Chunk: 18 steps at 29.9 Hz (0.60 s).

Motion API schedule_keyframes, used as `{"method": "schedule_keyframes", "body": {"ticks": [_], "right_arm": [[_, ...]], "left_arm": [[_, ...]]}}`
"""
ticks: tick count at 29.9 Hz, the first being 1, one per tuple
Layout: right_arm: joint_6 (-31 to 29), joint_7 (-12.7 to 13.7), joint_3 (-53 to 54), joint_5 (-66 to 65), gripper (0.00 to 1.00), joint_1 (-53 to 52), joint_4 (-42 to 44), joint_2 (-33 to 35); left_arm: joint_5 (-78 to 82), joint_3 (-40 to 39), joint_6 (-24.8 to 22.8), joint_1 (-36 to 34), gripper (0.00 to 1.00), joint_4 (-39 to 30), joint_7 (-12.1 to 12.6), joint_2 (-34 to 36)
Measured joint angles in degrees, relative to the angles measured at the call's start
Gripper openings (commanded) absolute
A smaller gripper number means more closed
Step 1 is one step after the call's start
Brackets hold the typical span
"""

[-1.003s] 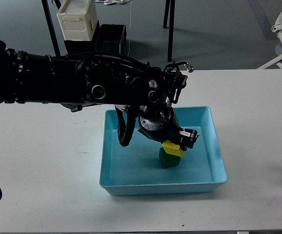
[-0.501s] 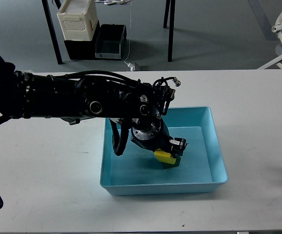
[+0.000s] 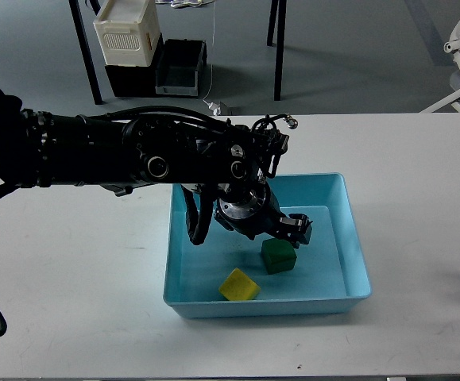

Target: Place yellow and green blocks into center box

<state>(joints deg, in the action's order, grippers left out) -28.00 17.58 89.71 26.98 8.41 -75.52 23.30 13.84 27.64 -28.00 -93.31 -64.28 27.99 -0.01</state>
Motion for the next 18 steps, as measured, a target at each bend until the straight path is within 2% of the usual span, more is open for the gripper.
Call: {"method": "schedule_keyframes", "body": {"ticks": [8, 13, 18], "right_arm": [[0.0, -0.01, -0.01, 0.0, 1.0, -0.04, 0.02, -0.09], [0.0, -0.01, 0.35, 0.0, 1.0, -0.08, 0.02, -0.1], [0.0, -0.01, 0.58, 0.0, 1.0, -0.08, -0.05, -0.1]], "left_arm": [[-0.4, -2.59, 0.0, -2.38, 0.96, 1.31, 0.0, 0.02], [-1.83, -12.84, 0.0, -1.86, 0.96, 1.94, -0.03, 1.46], [-5.97, -27.2, 0.0, 1.68, 0.96, 1.7, 0.01, 10.38]]}}
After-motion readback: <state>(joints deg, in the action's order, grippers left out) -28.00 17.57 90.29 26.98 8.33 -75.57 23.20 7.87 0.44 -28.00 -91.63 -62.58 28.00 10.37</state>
